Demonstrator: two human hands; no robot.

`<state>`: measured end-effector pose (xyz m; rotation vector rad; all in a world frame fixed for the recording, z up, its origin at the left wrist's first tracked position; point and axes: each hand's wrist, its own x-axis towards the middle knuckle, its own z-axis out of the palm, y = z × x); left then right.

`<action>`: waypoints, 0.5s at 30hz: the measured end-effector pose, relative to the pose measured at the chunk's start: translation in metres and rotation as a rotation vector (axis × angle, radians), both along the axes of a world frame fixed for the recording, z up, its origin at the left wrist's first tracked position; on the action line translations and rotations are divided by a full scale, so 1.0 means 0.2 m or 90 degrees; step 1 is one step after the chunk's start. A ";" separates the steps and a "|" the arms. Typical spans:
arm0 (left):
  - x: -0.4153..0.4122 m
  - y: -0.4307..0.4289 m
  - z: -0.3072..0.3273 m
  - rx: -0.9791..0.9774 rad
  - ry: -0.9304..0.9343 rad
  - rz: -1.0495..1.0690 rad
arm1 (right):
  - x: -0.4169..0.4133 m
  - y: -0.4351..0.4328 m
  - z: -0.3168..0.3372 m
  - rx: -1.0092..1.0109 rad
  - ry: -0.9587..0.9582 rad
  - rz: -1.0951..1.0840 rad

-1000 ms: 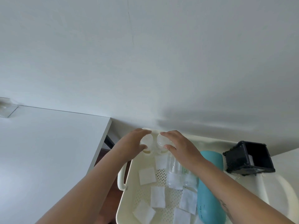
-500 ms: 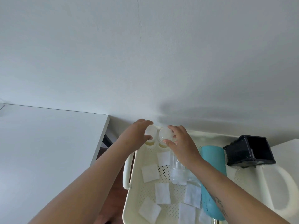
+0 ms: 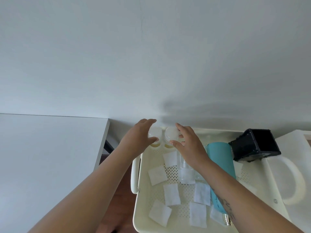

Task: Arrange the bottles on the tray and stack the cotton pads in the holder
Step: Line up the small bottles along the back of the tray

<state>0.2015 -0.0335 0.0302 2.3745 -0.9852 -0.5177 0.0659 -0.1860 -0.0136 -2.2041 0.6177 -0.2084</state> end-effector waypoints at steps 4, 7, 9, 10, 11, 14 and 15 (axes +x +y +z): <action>-0.10 0.03 0.03 -0.094 -0.037 0.038 | -0.09 -0.02 0.04 0.006 -0.017 -0.021; -0.25 0.01 0.04 -0.154 -0.025 0.048 | -0.22 -0.06 0.07 0.002 -0.028 -0.045; -0.35 -0.02 0.02 -0.166 -0.024 0.053 | -0.31 -0.08 0.07 -0.017 -0.006 -0.060; -0.41 -0.04 0.01 -0.165 -0.028 0.054 | -0.37 -0.08 0.07 -0.034 0.009 -0.066; -0.46 -0.05 -0.01 -0.162 -0.030 0.050 | -0.42 -0.09 0.06 -0.056 0.021 -0.069; -0.59 -0.08 -0.10 -0.138 -0.034 0.017 | -0.55 -0.06 0.04 -0.158 0.072 -0.018; -0.63 -0.08 -0.14 -0.125 -0.028 0.004 | -0.58 -0.05 0.03 -0.206 0.102 0.019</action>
